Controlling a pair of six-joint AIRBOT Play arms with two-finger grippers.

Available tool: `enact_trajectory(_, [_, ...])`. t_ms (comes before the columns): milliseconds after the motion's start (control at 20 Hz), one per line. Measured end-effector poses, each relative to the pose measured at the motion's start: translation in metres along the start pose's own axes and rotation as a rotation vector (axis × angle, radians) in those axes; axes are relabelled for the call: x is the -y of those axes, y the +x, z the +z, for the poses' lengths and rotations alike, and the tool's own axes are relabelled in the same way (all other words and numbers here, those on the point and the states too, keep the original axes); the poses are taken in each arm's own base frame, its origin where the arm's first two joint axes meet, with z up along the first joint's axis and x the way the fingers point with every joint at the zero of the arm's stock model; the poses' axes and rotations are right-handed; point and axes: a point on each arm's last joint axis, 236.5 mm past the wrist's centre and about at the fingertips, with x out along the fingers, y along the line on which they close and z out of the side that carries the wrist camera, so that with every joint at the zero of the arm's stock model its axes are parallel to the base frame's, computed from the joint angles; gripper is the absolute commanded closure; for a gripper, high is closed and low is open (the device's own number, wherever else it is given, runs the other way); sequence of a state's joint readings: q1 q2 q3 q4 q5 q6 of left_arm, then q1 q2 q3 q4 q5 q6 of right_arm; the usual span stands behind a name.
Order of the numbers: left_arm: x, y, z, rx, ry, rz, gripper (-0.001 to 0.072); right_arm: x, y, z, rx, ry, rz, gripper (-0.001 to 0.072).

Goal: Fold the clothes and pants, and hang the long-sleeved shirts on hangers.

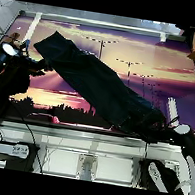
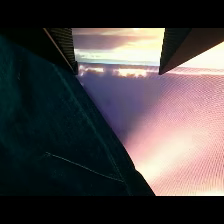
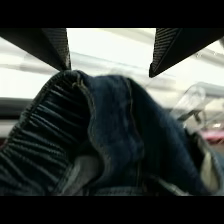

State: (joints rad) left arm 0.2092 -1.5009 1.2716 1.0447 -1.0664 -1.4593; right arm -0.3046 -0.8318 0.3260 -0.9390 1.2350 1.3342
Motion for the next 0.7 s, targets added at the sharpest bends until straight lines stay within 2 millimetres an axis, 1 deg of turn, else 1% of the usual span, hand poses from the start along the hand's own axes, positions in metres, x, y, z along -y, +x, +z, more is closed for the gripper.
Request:
enact_trajectory(100, [0.0, 0.0, 0.0, 0.0, 0.0, 0.0, 0.0124, -0.005, 0.001, 0.008, 0.034, 0.0, 0.012, 0.0167])
enact_trajectory(250, [0.0, 0.0, 0.0, 0.0, -0.001, -0.001, 0.0124, -0.015, -0.005, 0.013, 0.038, -0.027, 0.019, 0.0168])
enact_trajectory(450, [0.0, 0.0, 0.0, 0.0, 0.0, -0.002, 0.0124, -0.009, -0.008, 0.024, 0.07, -0.036, -0.018, 0.0168])
enact_trajectory(550, [0.0, 0.0, 0.0, 0.0, -0.001, -0.001, 0.0124, -0.005, -0.003, 0.019, 0.039, -0.013, -0.023, 0.0168])
enact_trajectory(650, [0.0, 0.0, 0.0, 0.001, 0.0, -0.002, 0.0124, -0.001, 0.006, 0.011, -0.006, 0.021, -0.015, 0.0169])
enact_trajectory(700, [0.0, 0.0, 0.0, 0.0, 0.0, -0.001, 0.0124, -0.001, 0.01, 0.008, -0.021, 0.037, -0.005, 0.0196])
